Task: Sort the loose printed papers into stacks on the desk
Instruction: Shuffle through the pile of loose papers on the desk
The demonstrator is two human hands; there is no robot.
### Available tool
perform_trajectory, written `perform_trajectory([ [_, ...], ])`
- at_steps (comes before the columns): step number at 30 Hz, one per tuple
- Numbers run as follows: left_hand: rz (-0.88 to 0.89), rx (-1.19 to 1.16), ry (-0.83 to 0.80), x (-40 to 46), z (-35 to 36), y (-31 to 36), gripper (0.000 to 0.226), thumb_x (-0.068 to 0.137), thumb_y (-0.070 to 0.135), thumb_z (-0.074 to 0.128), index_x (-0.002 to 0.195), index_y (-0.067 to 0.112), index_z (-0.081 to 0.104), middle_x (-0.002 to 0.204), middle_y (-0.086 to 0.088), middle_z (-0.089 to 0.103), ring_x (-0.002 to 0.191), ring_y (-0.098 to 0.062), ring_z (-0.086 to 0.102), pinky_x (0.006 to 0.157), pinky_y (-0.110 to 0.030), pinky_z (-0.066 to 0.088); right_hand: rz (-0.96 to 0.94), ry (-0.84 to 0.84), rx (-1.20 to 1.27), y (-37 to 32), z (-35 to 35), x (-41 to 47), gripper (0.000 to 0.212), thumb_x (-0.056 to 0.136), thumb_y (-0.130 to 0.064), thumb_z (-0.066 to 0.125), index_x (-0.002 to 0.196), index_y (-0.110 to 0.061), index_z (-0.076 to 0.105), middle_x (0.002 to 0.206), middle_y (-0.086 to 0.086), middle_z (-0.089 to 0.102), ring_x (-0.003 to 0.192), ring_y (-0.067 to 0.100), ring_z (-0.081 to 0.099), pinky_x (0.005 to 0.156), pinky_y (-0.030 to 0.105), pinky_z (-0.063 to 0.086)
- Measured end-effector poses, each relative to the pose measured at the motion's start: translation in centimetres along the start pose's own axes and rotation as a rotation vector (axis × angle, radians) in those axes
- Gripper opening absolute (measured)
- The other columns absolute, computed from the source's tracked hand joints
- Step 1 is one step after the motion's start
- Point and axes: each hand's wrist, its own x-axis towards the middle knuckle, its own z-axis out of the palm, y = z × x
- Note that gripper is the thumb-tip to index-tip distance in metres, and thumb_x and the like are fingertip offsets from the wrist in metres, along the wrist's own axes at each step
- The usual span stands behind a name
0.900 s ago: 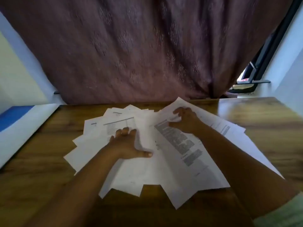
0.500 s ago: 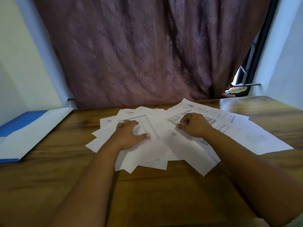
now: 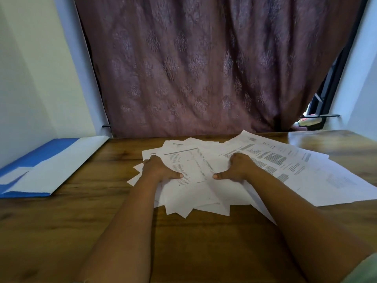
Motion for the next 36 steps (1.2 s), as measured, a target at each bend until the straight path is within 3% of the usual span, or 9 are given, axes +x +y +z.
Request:
perform_trajectory([
  [6, 0.015, 0.087, 0.044, -0.4, 0.0, 0.1, 0.084, 0.072, 0.057, 0.078, 0.136, 0.012, 0.047, 0.144, -0.009, 0.050, 0.129, -0.028, 0.048, 0.098, -0.037, 0.045, -0.024, -0.007, -0.033, 0.4, -0.3, -0.1, 0.097, 0.063, -0.071, 0.074, 0.137, -0.015, 0.045, 0.142, 0.006, 0.046, 0.129, 0.024, 0.043, 0.105, 0.037, 0.040],
  [11, 0.062, 0.170, 0.004, -0.5, -0.7, 0.3, 0.071, 0.078, 0.062, 0.070, 0.130, 0.014, 0.057, 0.138, -0.007, 0.057, 0.117, -0.024, 0.057, 0.080, -0.028, 0.042, -0.100, -0.178, -0.146, 1.1, -2.5, -2.3, 0.078, 0.061, -0.064, 0.079, 0.121, -0.019, 0.059, 0.128, 0.002, 0.056, 0.113, 0.020, 0.050, 0.096, 0.033, 0.043],
  [14, 0.080, 0.166, -0.076, -0.9, -0.9, 0.7, 0.072, 0.078, 0.059, 0.071, 0.134, 0.016, 0.055, 0.142, -0.006, 0.053, 0.122, -0.023, 0.053, 0.081, -0.028, 0.040, -0.131, -0.172, -0.140, 1.1, -2.9, -2.8, 0.081, 0.064, -0.066, 0.076, 0.126, -0.019, 0.054, 0.132, 0.002, 0.053, 0.116, 0.020, 0.049, 0.094, 0.032, 0.041],
  [16, 0.101, 0.138, -0.040, -1.0, -0.5, 0.7, 0.082, 0.074, 0.063, 0.072, 0.140, 0.020, 0.048, 0.150, -0.005, 0.045, 0.133, -0.025, 0.044, 0.101, -0.036, 0.040, -0.108, -0.055, -0.065, 0.6, -2.2, -2.7, 0.093, 0.067, -0.071, 0.070, 0.138, -0.018, 0.042, 0.144, 0.006, 0.043, 0.129, 0.025, 0.043, 0.102, 0.038, 0.039],
  [17, 0.110, 0.122, -0.005, -1.2, -0.3, 0.9, 0.087, 0.074, 0.062, 0.073, 0.144, 0.020, 0.042, 0.154, -0.007, 0.039, 0.141, -0.027, 0.035, 0.112, -0.041, 0.031, -0.084, -0.007, -0.023, 0.3, -1.7, -2.6, 0.098, 0.068, -0.071, 0.070, 0.143, -0.018, 0.035, 0.149, 0.007, 0.038, 0.134, 0.027, 0.039, 0.106, 0.041, 0.037],
  [19, 0.096, 0.076, 0.040, -1.5, 0.0, 1.1, 0.093, 0.073, 0.058, 0.076, 0.146, 0.016, 0.037, 0.156, -0.010, 0.034, 0.145, -0.030, 0.028, 0.119, -0.045, 0.023, -0.058, 0.016, -0.014, -0.1, -0.8, -2.6, 0.102, 0.070, -0.067, 0.072, 0.147, -0.017, 0.027, 0.154, 0.009, 0.031, 0.140, 0.030, 0.032, 0.112, 0.044, 0.032],
  [24, 0.033, 0.023, 0.067, -1.5, -0.1, 1.0, 0.083, 0.073, 0.044, 0.083, 0.138, 0.009, 0.045, 0.148, -0.011, 0.045, 0.135, -0.030, 0.043, 0.107, -0.040, 0.039, -0.060, -0.025, 0.017, 0.0, -0.8, -2.5, 0.102, 0.069, -0.058, 0.078, 0.146, -0.015, 0.029, 0.152, 0.008, 0.035, 0.137, 0.027, 0.036, 0.106, 0.038, 0.037],
  [31, 0.037, -0.088, 0.050, -0.5, 0.1, 0.1, 0.074, 0.074, 0.042, 0.084, 0.134, 0.012, 0.053, 0.143, -0.011, 0.052, 0.127, -0.031, 0.051, 0.103, -0.042, 0.046, -0.061, -0.066, -0.030, 0.5, -0.8, -2.1, 0.103, 0.067, -0.062, 0.077, 0.145, -0.013, 0.032, 0.152, 0.008, 0.037, 0.136, 0.027, 0.038, 0.106, 0.038, 0.037],
  [36, 0.044, -0.250, 0.169, 1.2, 1.1, -1.2, 0.051, 0.080, 0.037, 0.080, 0.121, 0.011, 0.064, 0.126, -0.006, 0.065, 0.111, -0.028, 0.062, 0.092, -0.042, 0.053, -0.121, -0.118, -0.029, 1.0, -0.7, -1.6, 0.095, 0.066, -0.064, 0.076, 0.141, -0.017, 0.041, 0.144, 0.004, 0.046, 0.128, 0.025, 0.045, 0.107, 0.040, 0.041],
])
